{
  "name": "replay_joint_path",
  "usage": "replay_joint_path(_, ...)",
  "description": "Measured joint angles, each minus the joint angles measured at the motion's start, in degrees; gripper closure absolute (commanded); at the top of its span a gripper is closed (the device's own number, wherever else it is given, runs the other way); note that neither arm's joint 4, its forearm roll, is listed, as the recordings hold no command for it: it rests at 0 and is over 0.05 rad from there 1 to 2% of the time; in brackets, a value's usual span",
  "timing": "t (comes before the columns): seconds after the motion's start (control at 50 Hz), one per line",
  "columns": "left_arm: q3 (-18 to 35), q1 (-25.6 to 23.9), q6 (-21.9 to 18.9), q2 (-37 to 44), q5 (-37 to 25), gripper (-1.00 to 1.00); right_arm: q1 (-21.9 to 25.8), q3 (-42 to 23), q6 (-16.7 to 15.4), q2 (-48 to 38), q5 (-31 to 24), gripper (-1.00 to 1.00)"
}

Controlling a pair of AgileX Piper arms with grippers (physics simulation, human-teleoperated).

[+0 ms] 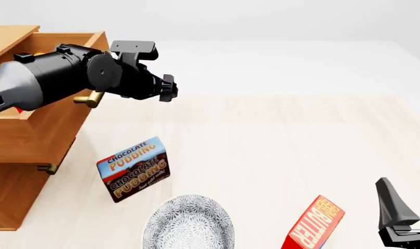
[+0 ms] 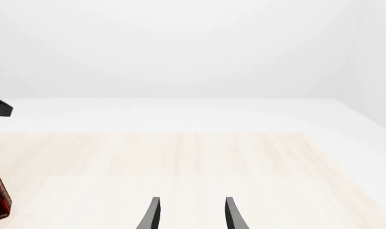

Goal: Put the butter at the front in the top drawer of the cabinet and close it.

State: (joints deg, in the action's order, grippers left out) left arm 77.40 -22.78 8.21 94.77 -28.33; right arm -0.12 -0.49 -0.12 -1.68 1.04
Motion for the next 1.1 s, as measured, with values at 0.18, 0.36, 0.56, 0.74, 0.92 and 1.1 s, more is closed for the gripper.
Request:
replay_joint_path(0.18, -1.71, 2.03, -0.53, -1.33, 0.45, -1.0, 0.0, 0.0, 0.0, -0.01, 0.0, -1.0)
replay_joint_path(0.36, -3.59, 4.28, -0.93, -3.2, 0.82, -1.0, 0.0, 0.0, 0.0, -0.01, 0.0, -1.0)
replay_joint_path(0.56, -5.35, 6.64, -1.29, -5.12, 0.82, -1.0, 0.0, 0.0, 0.0, 0.0, 0.0, -1.0)
replay_joint_path(0.74, -6.58, 8.63, -1.76, -6.67, 0.61, -1.0, 0.0, 0.0, 0.0, -0.01, 0.0, -1.0)
replay_joint_path(0.92, -7.85, 10.71, -2.26, -8.5, 0.3, -1.0, 0.0, 0.0, 0.0, 0.0, 0.0, -1.0)
replay_joint_path(1.1, -9.02, 12.71, -2.63, -10.21, 0.14, -1.0, 0.0, 0.0, 0.0, -0.01, 0.0, -1.0)
